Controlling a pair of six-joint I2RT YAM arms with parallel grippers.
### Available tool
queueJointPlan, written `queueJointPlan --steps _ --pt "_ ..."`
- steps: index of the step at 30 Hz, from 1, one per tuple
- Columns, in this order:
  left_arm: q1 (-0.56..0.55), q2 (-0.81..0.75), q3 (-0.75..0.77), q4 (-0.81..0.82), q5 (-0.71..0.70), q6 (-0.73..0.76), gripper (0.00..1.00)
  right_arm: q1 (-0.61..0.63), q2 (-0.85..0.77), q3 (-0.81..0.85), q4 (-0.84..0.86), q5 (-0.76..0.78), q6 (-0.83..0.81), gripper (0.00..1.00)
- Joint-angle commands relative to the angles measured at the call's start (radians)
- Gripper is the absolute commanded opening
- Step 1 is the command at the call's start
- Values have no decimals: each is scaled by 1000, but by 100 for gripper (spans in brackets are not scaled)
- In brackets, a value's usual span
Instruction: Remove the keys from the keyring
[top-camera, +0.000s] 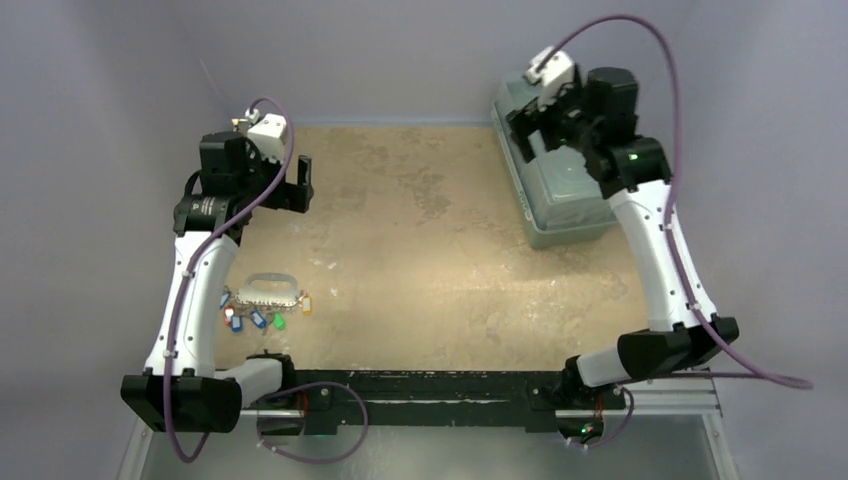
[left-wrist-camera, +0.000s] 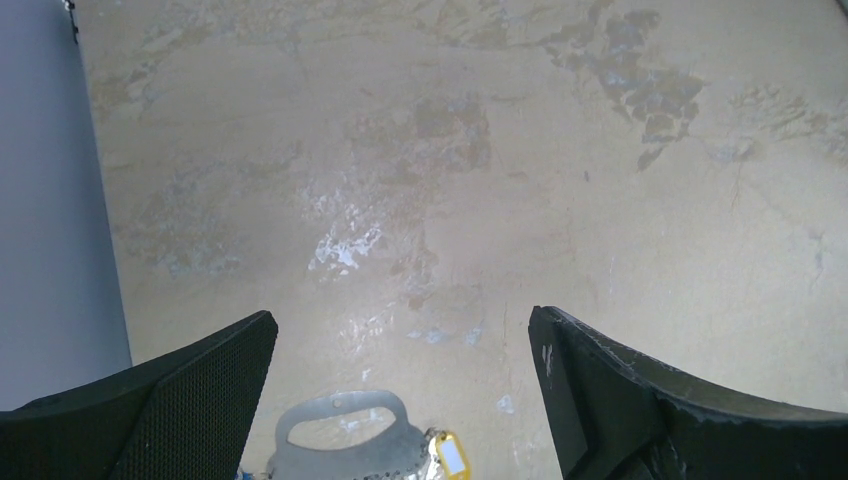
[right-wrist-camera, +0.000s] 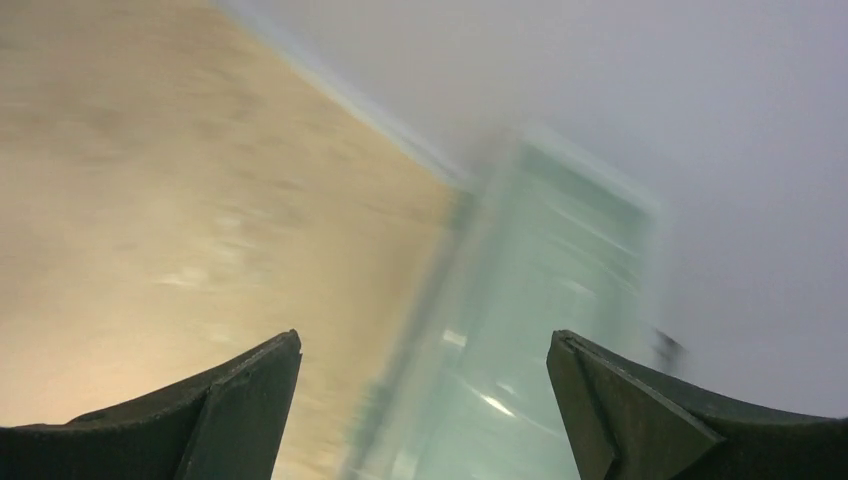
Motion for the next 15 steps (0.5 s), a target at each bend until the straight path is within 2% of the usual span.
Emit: queueJointPlan --steps 1,4,7,12,15 --pt "6 33 41 -90 -5 74 99 168 69 -80 -78 -84 111 99" --pt "18 74 63 -150 -39 128 99 250 125 -139 -68 -123 132 99" --pt "55 134 73 -229 -86 245 99 258 176 -196 -60 -105 117 99" --pt "183 190 53 -366 -134 558 99 252 172 -331 -20 -62 101 99" --pt "259 216 -27 -396 -175 738 99 237 169 -375 -18 -45 82 99"
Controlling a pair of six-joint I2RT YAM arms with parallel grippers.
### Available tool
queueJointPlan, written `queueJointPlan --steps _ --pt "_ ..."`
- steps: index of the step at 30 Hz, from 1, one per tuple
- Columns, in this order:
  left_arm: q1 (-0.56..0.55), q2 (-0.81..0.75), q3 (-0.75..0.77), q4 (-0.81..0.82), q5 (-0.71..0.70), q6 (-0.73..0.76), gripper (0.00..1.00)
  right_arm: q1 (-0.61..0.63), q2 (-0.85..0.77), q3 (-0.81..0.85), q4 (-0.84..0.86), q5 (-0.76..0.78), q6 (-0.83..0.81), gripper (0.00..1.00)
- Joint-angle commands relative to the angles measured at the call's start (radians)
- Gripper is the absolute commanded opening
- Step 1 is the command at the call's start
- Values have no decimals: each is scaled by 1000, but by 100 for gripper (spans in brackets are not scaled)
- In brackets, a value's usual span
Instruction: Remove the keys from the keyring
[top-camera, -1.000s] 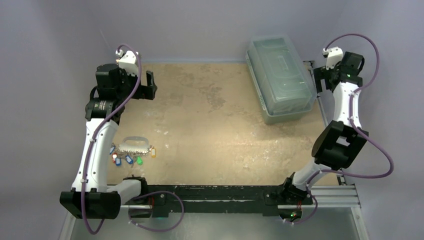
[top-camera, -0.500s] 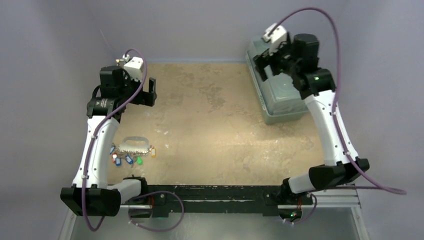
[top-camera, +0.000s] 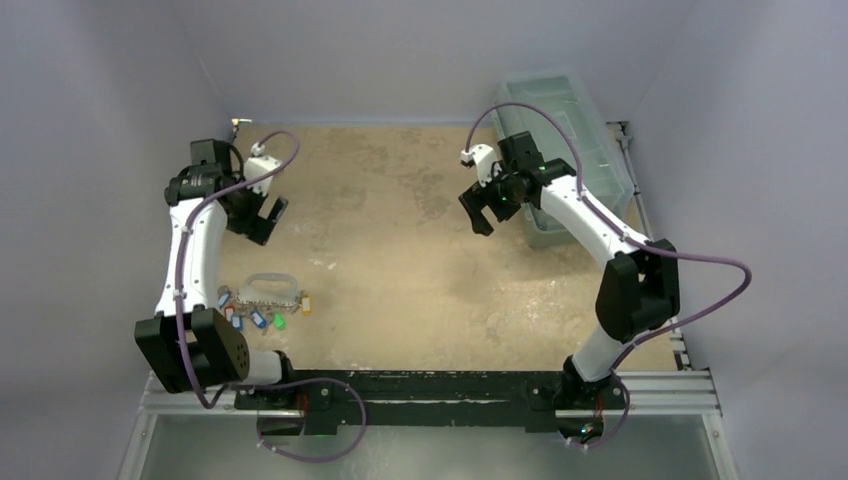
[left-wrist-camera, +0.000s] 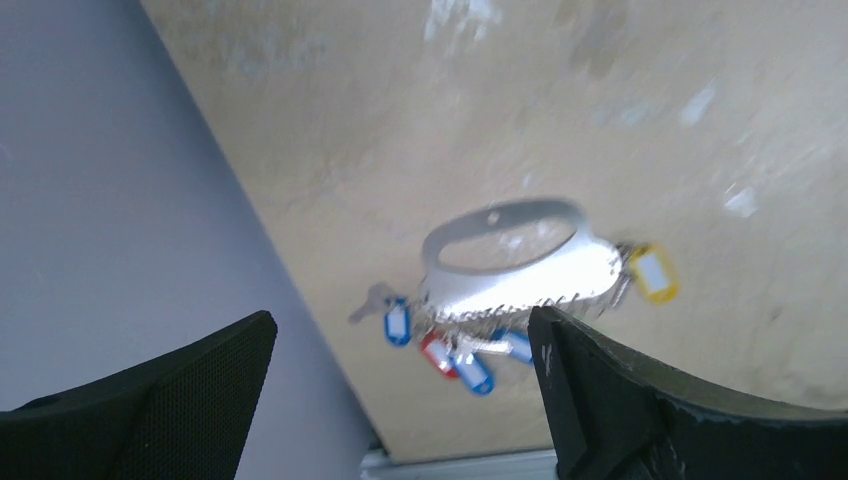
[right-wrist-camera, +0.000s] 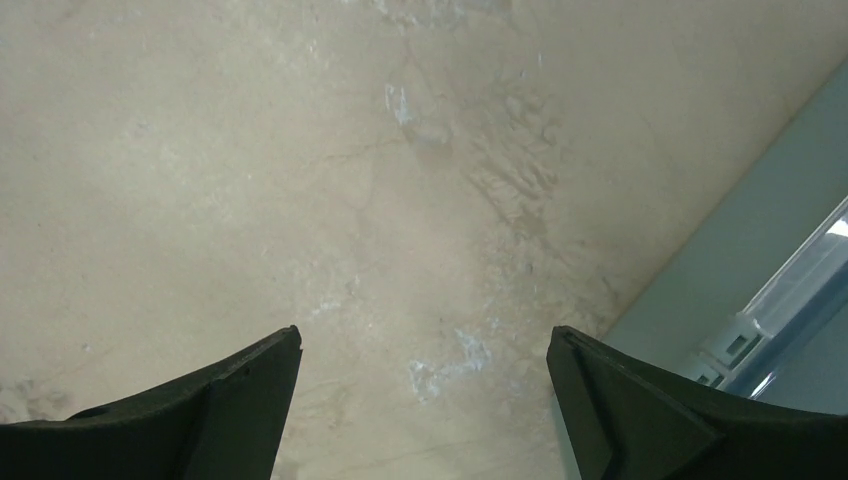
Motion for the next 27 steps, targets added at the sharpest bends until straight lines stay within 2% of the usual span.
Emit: queueJointPlan --steps 1,6,11,14,17,19,23,27 --pt "106 20 -93 -109 -85 356 99 -27 -65 -31 28 24 -17 99" --pt "181 29 -257 -59 -121 532 99 -102 -53 -51 23 35 -54 99" --pt "202 16 -457 70 -210 641 99 -209 -50 -51 2 26 -99 99" --pt "207 40 -539 159 -242 660 99 -222 -76 -62 -3 29 -109 99" --pt "206 79 -595 201 -214 682 99 -223 -103 -50 -26 -21 -115 99" --pt "197 109 -603 193 -142 684 98 -223 -119 -32 -56 -62 -111 99" --pt "79 173 -589 178 -48 622 85 -222 -158 -24 -64 -172 -64 99" --pt "-120 219 -549 214 50 481 84 -222 -173 -5 -70 -267 -26 99"
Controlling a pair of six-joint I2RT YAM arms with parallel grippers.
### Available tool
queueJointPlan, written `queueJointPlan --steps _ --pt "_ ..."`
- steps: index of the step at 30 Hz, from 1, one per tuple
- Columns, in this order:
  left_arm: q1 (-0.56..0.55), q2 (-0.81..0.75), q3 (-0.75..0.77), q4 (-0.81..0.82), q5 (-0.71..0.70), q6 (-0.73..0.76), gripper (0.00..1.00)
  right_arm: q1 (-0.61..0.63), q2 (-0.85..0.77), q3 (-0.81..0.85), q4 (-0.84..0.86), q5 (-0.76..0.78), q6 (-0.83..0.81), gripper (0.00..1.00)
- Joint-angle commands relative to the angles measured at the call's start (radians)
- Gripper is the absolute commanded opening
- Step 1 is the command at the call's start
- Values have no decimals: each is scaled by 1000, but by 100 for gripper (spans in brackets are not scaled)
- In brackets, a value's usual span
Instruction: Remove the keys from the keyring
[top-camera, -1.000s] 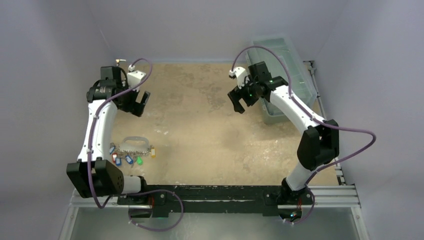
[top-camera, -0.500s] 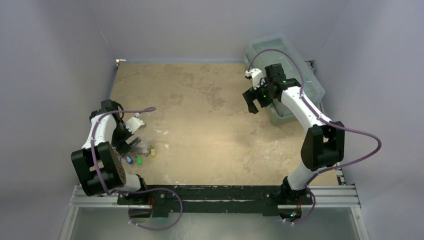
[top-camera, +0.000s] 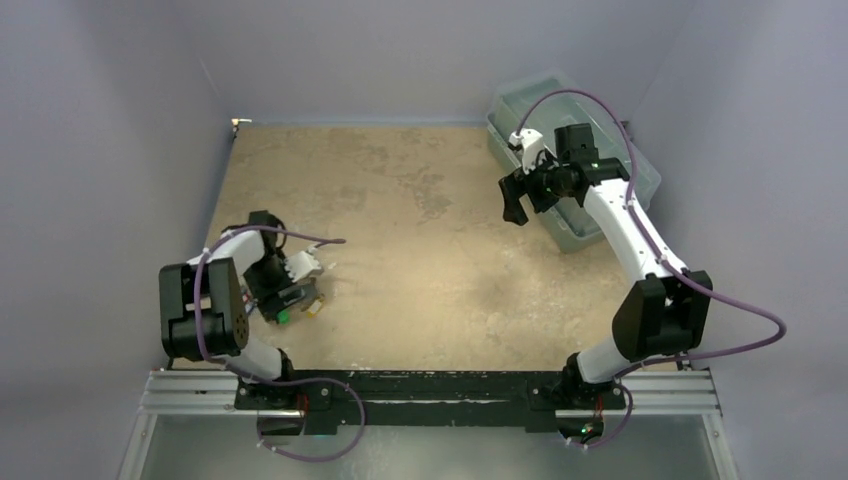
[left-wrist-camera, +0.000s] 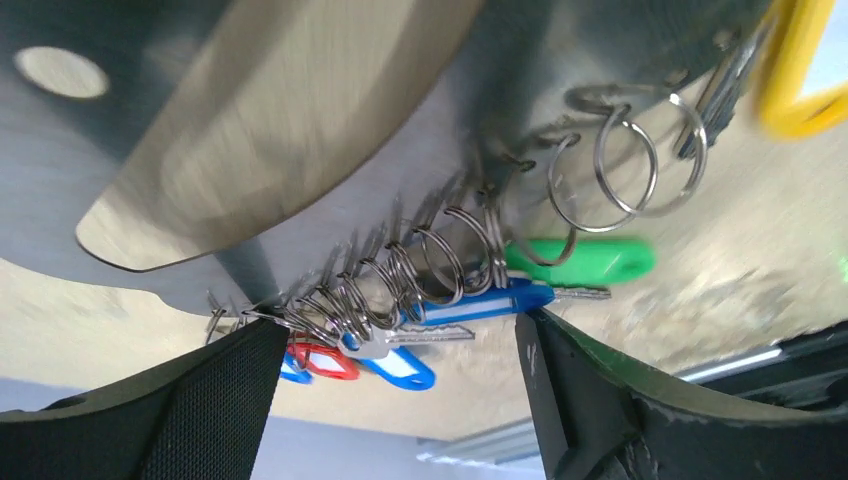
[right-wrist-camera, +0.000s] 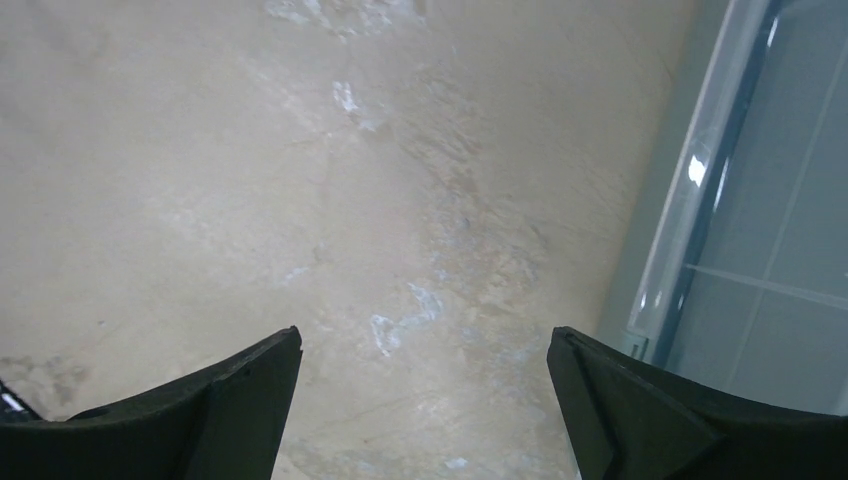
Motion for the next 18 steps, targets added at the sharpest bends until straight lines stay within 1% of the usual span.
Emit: queueJointPlan --steps 1,3,5,7,8,9,13,15,16,18 --pt "-230 76 50 71 226 -154 83 5 -41 47 -7 -159 54 99" --pt "-338 122 108 112 258 -244 81 5 -54 43 10 -197 77 99" --pt "-430 177 176 127 319 -352 79 4 -58 39 29 -240 107 99" --pt "-523 232 251 151 375 -447 76 3 -60 37 46 -234 127 99" --pt "-572 254 282 161 401 -487 75 3 -61 33 55 -232 134 99" --pt "-645 269 308 185 420 -533 75 3 -61 30 63 -229 140 99" --pt "-824 324 389 296 479 -707 75 3 -61 14 99 -217 167 99" --pt "-870 341 432 315 530 -759 76 3 -56 6 116 -204 176 99" --pt "-869 338 451 313 566 -776 76 3 -51 3 120 -193 179 99" --pt "-830 310 466 289 629 -776 78 6 -38 -7 124 -184 195 99"
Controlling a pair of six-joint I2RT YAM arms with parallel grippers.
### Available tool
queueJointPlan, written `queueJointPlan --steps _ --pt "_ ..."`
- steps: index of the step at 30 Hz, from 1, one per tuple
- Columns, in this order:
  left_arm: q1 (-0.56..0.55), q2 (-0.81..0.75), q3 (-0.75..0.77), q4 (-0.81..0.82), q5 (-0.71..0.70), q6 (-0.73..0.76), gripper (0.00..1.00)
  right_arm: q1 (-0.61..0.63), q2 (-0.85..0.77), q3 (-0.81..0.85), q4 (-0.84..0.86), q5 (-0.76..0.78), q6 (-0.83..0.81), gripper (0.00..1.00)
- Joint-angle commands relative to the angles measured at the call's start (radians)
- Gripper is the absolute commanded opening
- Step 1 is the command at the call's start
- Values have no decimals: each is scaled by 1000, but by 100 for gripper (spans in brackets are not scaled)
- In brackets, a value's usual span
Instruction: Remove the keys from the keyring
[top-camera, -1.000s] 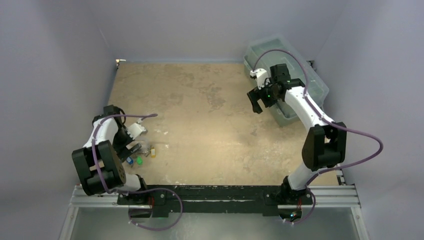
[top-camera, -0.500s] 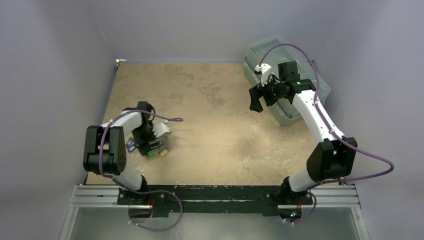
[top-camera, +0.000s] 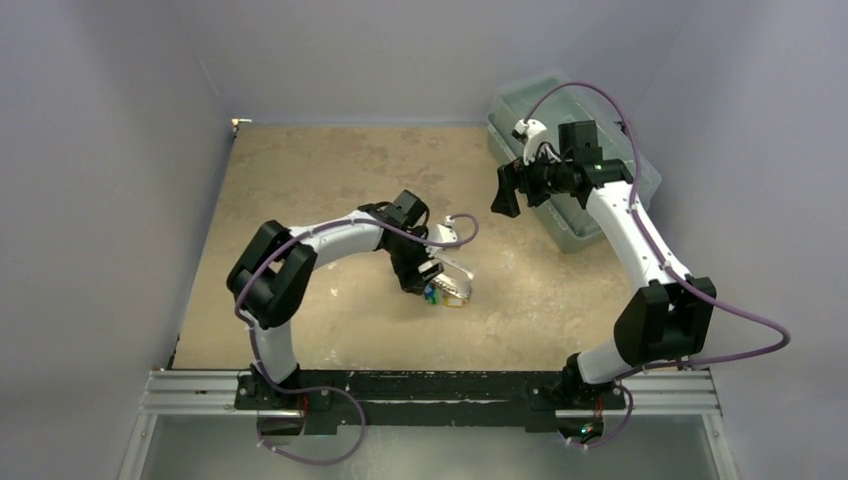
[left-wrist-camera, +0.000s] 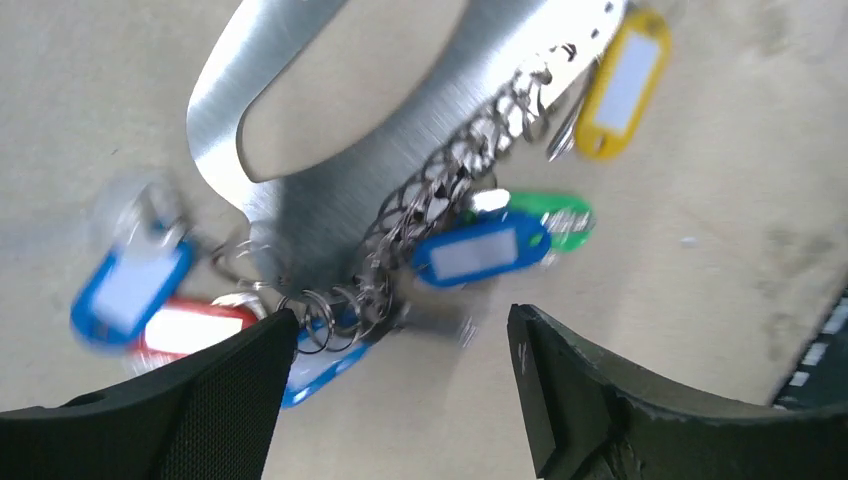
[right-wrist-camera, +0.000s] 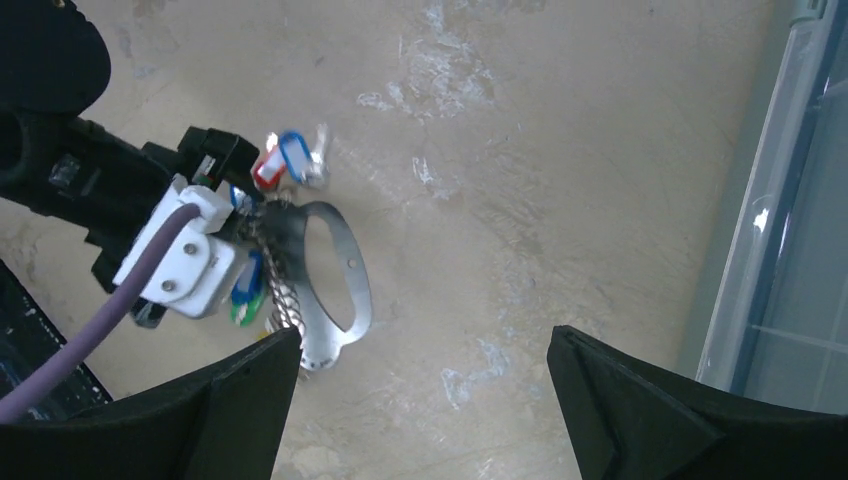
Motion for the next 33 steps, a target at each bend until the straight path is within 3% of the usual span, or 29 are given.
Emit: queueJointPlan --steps 1,5,8,12,16,21,26,30,33 --pt "77 -38 36 13 246 -122 78 7 3 -28 62 0 55 99" --pt "251 -143 17 -29 391 -80 82 45 -1 -93 115 8 70 99" --pt "260 -207 -26 -22 375 -18 85 70 9 -134 138 -13 72 99" --pt "258 -239 -106 157 419 -87 86 70 43 -153 143 -74 68 98" --pt "225 -209 -123 315 336 -108 85 74 62 -183 190 -52 85 98" --pt "217 -104 -77 437 387 -254 75 84 135 -166 218 -64 108 88" --pt "218 -21 -53 427 407 -366 63 84 140 -179 281 -71 146 87" --pt "192 -59 -124 465 302 -341 55 88 140 -203 323 -73 161 87" --pt "174 -39 -94 460 198 -363 49 88 147 -219 352 -69 180 87"
